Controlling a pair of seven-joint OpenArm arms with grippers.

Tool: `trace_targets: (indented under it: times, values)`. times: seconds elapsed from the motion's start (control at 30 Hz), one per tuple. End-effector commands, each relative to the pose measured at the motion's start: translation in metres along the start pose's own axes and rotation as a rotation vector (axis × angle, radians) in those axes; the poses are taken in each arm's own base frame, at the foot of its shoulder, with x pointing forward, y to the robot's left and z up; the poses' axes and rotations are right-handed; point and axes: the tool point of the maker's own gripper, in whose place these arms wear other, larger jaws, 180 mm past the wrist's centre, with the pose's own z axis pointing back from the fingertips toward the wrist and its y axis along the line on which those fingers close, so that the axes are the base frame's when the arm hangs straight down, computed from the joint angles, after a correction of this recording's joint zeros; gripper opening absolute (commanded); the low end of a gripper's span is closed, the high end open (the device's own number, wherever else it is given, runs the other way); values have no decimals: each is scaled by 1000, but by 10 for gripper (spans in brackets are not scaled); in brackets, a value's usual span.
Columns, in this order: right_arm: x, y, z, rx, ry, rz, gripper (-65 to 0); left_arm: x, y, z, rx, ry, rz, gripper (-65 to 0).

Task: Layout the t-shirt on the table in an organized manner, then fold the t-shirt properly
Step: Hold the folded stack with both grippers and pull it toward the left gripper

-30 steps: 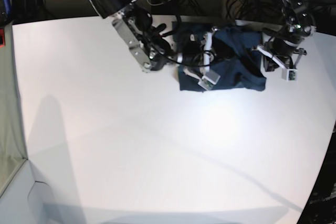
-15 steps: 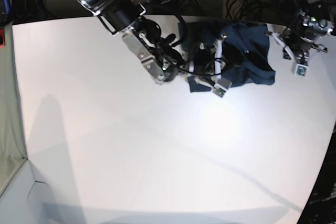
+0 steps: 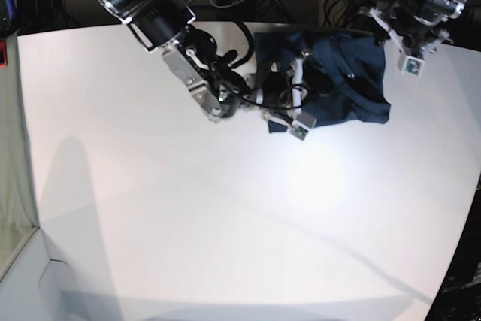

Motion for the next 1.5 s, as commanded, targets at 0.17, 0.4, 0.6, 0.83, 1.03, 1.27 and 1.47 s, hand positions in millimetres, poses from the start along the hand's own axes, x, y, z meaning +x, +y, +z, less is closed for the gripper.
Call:
trace_targets:
  times: [0.17, 0.4, 0.6, 0.83, 1.03, 1.27, 1.47]
  values:
    - [23, 2, 2, 12, -52, 29, -647, 10, 7, 13, -17, -105, 101, -227]
    - [24, 2, 1, 13, -54, 28, -647, 23, 16, 18, -28, -188, 180, -227]
    - [23, 2, 1, 13, -52, 27, -647, 37, 3, 11, -78, -225, 198, -227]
    - [22, 3, 0, 15, -52, 24, -647, 46, -26, 1, -162, -227, 171, -227]
    - [23, 3, 0, 15, -52, 25, -647, 35, -40, -11, -212, -188, 189, -229]
    - [23, 3, 0, 14, -55, 26, -647, 29, -41, -25, -235, -162, 220, -267]
    - [23, 2, 1, 13, -57, 26, -647, 32, -42, -30, -247, -164, 234, -461]
